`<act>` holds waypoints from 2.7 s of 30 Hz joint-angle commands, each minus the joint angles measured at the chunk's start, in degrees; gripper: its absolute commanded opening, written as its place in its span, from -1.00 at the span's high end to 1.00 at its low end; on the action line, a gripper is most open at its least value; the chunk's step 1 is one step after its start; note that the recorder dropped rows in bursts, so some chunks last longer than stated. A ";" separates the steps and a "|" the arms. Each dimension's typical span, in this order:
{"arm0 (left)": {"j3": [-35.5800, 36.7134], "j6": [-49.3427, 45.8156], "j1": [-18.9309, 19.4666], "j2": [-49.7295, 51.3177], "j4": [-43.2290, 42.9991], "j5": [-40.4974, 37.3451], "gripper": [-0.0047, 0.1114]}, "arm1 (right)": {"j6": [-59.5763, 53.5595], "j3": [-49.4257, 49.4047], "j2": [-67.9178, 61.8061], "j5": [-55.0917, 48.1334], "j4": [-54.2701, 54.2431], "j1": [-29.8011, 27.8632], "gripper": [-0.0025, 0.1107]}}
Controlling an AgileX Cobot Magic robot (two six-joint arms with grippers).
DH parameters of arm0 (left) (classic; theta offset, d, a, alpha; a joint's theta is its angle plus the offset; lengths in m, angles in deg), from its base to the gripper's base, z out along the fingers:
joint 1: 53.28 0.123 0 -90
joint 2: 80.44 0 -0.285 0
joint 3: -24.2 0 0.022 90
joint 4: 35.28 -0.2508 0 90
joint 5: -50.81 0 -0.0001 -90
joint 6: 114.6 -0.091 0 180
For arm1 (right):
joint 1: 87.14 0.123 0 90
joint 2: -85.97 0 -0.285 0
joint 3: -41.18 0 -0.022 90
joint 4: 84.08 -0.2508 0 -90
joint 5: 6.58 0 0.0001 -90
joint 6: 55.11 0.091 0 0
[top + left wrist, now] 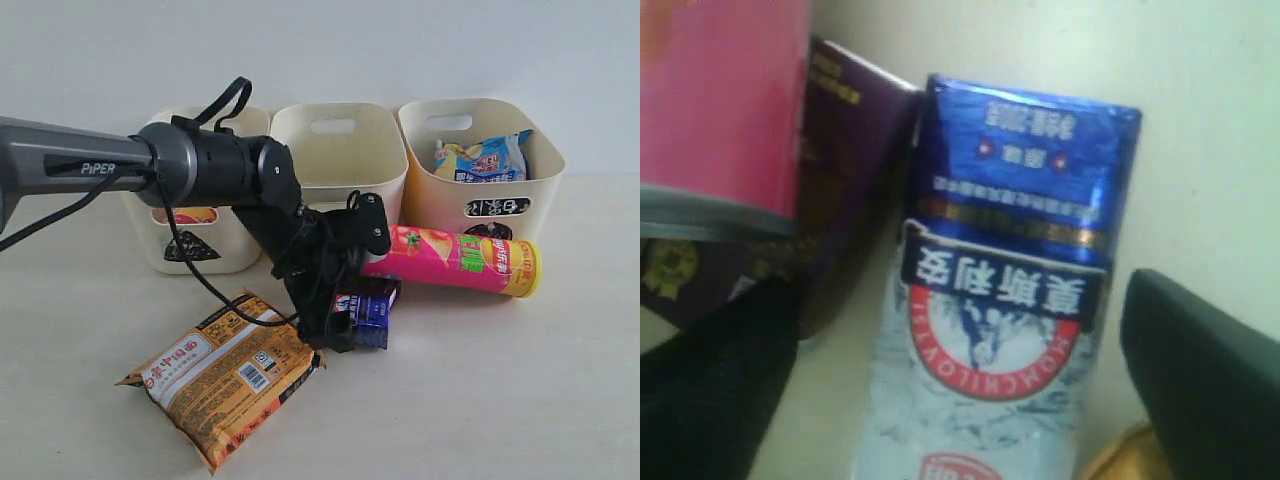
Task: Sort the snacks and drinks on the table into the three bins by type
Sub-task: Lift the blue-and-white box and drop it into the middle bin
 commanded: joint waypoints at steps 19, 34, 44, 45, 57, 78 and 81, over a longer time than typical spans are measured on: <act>0.24 3.53 -0.25 -5.97 3.35 -5.95 0.84 | 0.07 -0.23 0.08 0.03 0.26 0.13 0.96; 0.14 22.38 -0.25 -18.27 9.50 10.05 0.84 | 0.07 -0.23 0.08 0.03 0.26 0.13 0.96; -0.65 39.31 0.08 -18.03 9.50 35.75 0.84 | -0.04 -0.23 0.08 0.03 0.26 0.13 0.96; -0.65 39.31 0.08 -17.49 9.50 38.09 0.84 | -0.04 -0.23 0.08 0.03 0.26 0.13 0.96; -0.65 39.31 0.22 -10.46 9.73 51.00 0.84 | -0.04 -0.23 0.08 0.03 0.26 0.13 0.96; -0.91 39.43 1.51 -3.62 13.99 50.51 -0.42 | -0.04 -0.23 0.08 -0.21 0.26 0.13 0.96; -0.91 39.43 1.51 -3.93 13.99 50.38 -0.50 | -0.04 -0.23 0.08 -0.21 0.26 0.13 0.96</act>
